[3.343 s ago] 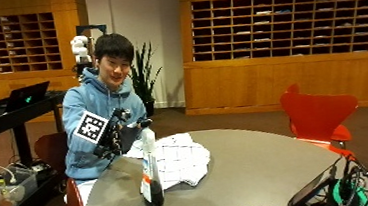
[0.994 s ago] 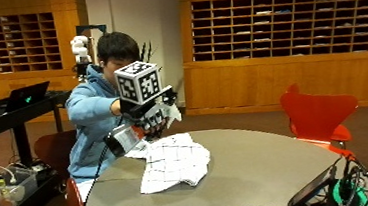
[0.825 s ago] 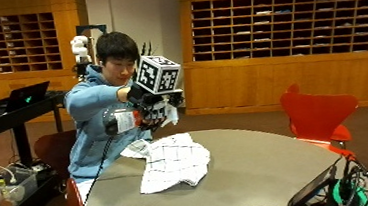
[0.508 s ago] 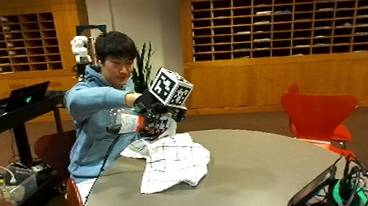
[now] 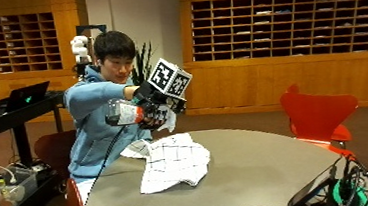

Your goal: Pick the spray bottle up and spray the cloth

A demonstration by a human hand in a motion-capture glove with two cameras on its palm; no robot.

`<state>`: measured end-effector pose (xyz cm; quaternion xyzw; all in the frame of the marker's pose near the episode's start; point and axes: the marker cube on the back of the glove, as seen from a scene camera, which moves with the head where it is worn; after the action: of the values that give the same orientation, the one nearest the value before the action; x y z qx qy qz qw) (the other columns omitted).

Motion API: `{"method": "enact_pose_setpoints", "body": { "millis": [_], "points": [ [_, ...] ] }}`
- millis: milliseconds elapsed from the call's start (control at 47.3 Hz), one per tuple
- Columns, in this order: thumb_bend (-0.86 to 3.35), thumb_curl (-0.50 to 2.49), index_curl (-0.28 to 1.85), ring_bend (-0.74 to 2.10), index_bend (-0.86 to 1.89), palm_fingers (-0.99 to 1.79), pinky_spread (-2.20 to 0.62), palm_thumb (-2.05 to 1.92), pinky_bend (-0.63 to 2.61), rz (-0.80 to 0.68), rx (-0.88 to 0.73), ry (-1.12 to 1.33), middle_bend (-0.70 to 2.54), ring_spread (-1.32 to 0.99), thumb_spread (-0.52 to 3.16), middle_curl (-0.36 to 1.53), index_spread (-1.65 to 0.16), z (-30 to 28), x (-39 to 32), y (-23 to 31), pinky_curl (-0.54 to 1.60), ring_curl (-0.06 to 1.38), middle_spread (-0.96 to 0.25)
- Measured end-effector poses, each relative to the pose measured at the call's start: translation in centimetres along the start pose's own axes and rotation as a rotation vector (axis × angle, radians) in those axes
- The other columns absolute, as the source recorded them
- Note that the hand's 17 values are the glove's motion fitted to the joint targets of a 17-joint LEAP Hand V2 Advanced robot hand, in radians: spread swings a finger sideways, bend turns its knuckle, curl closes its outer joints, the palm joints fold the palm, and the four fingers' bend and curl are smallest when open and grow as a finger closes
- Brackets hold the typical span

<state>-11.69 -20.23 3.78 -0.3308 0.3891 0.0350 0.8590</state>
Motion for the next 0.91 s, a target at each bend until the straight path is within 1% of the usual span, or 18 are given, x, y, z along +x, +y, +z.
{"method": "enact_pose_setpoints", "body": {
  "millis": [254, 317, 402, 550, 656, 804, 910],
  "points": [
    [-0.03, 0.83, 0.52, 0.61, 0.39, 1.38, -0.17, 0.88, 0.35, -0.028, -0.017, -0.012, 0.51, -0.18, 0.34, 0.47, -0.21, 1.6, -1.6, -0.8, 0.38, 0.43, -0.16],
    [-0.03, 0.84, 0.52, 0.61, 0.39, 1.38, -0.17, 0.87, 0.35, -0.055, 0.006, -0.037, 0.51, -0.18, 0.34, 0.47, -0.21, 1.6, -1.9, -1.0, 0.38, 0.43, -0.16],
    [-0.03, 0.84, 0.52, 0.61, 0.39, 1.38, -0.17, 0.87, 0.35, -0.102, 0.071, -0.131, 0.52, -0.18, 0.34, 0.47, -0.21, 0.5, -2.4, -0.8, 0.38, 0.43, -0.16],
    [-0.03, 0.84, 0.52, 0.61, 0.39, 1.38, -0.17, 0.87, 0.35, -0.252, 0.256, -0.469, 0.52, -0.18, 0.34, 0.47, -0.21, -3.6, -4.2, 0.9, 0.38, 0.43, -0.16],
    [-0.03, 0.85, 0.52, 0.61, 0.38, 1.38, -0.17, 0.87, 0.35, -0.360, 0.454, -0.734, 0.52, -0.18, 0.34, 0.47, -0.21, -6.9, -5.7, 1.6, 0.38, 0.44, -0.16],
    [-0.03, 0.85, 0.52, 0.61, 0.38, 1.38, -0.17, 0.88, 0.35, -0.477, 0.732, -1.172, 0.52, -0.18, 0.34, 0.47, -0.21, -10.0, -10.4, 2.2, 0.38, 0.43, -0.16],
    [-0.03, 0.85, 0.52, 0.61, 0.38, 1.38, -0.16, 0.88, 0.35, -0.528, 0.826, -1.407, 0.52, -0.17, 0.34, 0.47, -0.21, -10.5, -15.9, 1.9, 0.38, 0.43, -0.16]
  ]
}}
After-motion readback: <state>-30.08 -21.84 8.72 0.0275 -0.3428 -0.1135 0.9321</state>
